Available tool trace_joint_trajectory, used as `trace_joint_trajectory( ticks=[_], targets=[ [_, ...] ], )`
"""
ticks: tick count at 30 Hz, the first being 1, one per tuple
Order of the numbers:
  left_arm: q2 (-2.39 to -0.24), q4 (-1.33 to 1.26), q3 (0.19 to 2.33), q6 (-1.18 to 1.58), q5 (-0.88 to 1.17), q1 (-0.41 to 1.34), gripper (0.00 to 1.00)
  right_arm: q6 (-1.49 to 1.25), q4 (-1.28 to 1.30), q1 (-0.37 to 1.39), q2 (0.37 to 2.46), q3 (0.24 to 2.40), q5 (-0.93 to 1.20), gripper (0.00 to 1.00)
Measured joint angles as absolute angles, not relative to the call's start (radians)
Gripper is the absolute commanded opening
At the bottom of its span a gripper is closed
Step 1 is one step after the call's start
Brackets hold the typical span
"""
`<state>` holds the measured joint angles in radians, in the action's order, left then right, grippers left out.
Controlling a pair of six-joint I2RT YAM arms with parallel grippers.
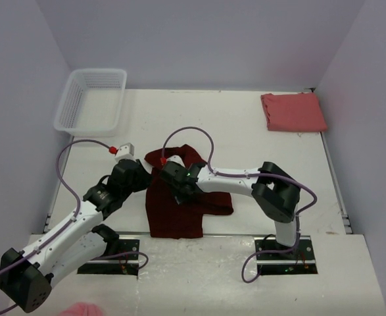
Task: Fold and stack the t-shirts
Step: Flatten out the tshirt
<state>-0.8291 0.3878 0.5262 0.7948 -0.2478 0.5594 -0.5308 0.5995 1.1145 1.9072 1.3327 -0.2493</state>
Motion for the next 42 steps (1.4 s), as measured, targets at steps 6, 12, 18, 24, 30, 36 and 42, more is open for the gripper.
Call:
trace_joint_trajectory(
  ticks=[6,12,18,24,30,36,42],
  targets=[
    [-0.743,0.394,0.525,0.798,-0.246,0.559,0.25,-0.532,0.616,1.114,1.996,1.390,-0.263,0.42],
    [-0.711,0.410,0.524,0.798,-0.246,0.559,0.26,-0.535,0.633,1.114,2.032,1.445,-0.284,0.42],
    [-0.703,0.413,0.494,0.798,-0.239,0.559,0.26,-0.542,0.669,1.121,2.032,1.460,-0.319,0.43],
    [-0.703,0.410,0.484,0.798,-0.230,0.559,0.27,-0.542,0.706,1.140,2.032,1.504,-0.340,0.45],
    [-0.702,0.411,0.476,0.797,-0.227,0.559,0.27,-0.537,0.718,1.145,2.035,1.532,-0.348,0.43],
    [-0.676,0.415,0.476,0.797,-0.227,0.559,0.28,-0.529,0.718,1.145,2.075,1.575,-0.351,0.40],
    [-0.656,0.438,0.476,0.797,-0.227,0.559,0.29,-0.523,0.719,1.138,2.107,1.582,-0.350,0.38]
  ],
)
